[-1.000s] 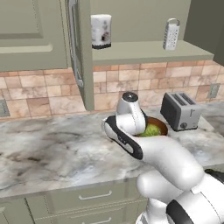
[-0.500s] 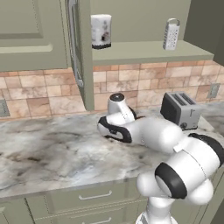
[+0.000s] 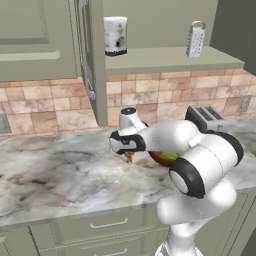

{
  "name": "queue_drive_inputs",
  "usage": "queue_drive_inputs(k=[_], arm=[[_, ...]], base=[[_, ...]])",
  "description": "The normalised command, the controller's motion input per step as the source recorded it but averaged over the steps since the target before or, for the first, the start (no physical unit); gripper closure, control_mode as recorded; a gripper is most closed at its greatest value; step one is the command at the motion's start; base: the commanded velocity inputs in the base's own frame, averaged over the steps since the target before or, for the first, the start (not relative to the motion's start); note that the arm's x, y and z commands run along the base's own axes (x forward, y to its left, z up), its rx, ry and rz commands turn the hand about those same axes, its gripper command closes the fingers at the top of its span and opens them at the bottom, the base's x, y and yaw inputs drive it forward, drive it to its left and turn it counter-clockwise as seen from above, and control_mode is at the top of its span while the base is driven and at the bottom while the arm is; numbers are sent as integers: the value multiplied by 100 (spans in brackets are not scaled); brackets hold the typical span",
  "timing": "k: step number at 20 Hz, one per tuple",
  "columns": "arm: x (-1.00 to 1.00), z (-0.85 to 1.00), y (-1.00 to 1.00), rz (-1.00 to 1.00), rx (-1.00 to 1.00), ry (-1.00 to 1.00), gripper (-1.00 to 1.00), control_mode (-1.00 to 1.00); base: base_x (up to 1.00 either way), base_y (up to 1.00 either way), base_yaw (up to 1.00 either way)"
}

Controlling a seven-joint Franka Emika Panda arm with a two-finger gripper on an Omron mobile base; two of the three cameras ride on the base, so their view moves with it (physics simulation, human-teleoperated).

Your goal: Pick the cheese from the fridge and the cheese grater from the cabinet and place them next to the salad bowl.

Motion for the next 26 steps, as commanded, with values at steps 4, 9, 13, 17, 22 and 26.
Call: queue_drive_inputs(k=[4,9,13,17,22,26], arm=[[11,-37,-1,2,0,1,100,-100],[9,-30,0,2,0,0,100,-100],[6,-16,0,0,0,0,100,-100],[12,-9,0,0,0,1,100,-100],[10,-2,0,0,0,0,-100,-100],[3,0,0,0,-6,10,-100,-100]], base=[[0,0,0],[0,0,0],[0,0,0],[0,0,0],[0,0,0],[0,0,0]])
